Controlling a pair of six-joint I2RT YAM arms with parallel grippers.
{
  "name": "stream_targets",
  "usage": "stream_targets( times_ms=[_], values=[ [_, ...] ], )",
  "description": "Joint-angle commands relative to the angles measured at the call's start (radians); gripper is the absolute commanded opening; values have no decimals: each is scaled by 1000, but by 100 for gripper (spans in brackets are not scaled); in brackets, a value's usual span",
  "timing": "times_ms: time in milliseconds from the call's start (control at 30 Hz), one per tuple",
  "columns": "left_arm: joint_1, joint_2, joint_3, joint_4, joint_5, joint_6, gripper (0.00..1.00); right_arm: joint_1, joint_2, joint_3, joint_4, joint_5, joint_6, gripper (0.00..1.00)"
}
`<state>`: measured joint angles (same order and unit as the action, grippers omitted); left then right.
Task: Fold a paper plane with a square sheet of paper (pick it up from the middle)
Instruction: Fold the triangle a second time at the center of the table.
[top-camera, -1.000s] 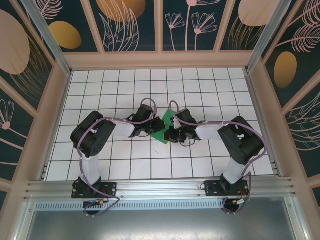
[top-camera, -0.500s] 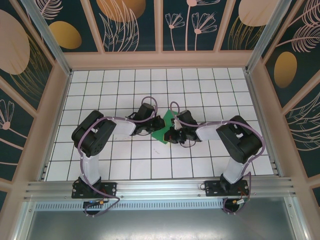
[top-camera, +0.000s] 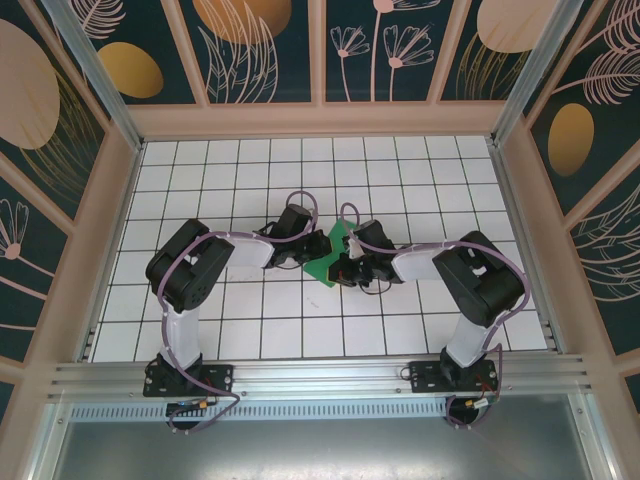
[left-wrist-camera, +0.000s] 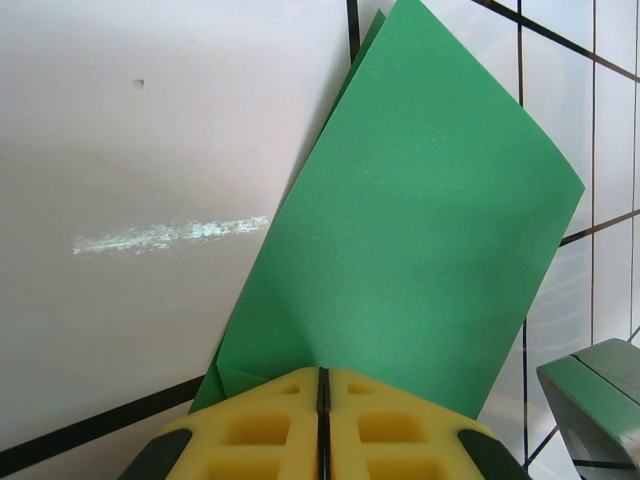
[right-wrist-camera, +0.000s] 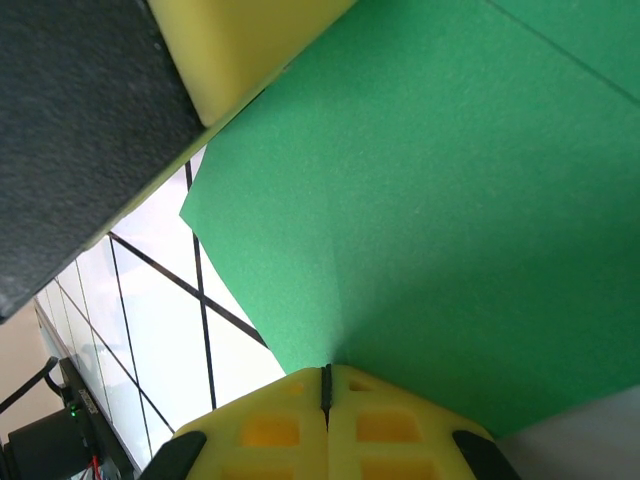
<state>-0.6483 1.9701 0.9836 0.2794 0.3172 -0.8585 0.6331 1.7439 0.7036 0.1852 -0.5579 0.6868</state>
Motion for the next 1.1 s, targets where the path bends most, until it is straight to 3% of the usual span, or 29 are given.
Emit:
stream_targets(
  times_ms=[0, 1067],
  values=[
    [47, 48, 22, -44, -117, 50, 12, -13, 30, -50, -131, 72, -28, 0],
    [86, 87, 158, -98, -83, 122, 17, -15, 24, -7, -163, 65, -58, 0]
  ],
)
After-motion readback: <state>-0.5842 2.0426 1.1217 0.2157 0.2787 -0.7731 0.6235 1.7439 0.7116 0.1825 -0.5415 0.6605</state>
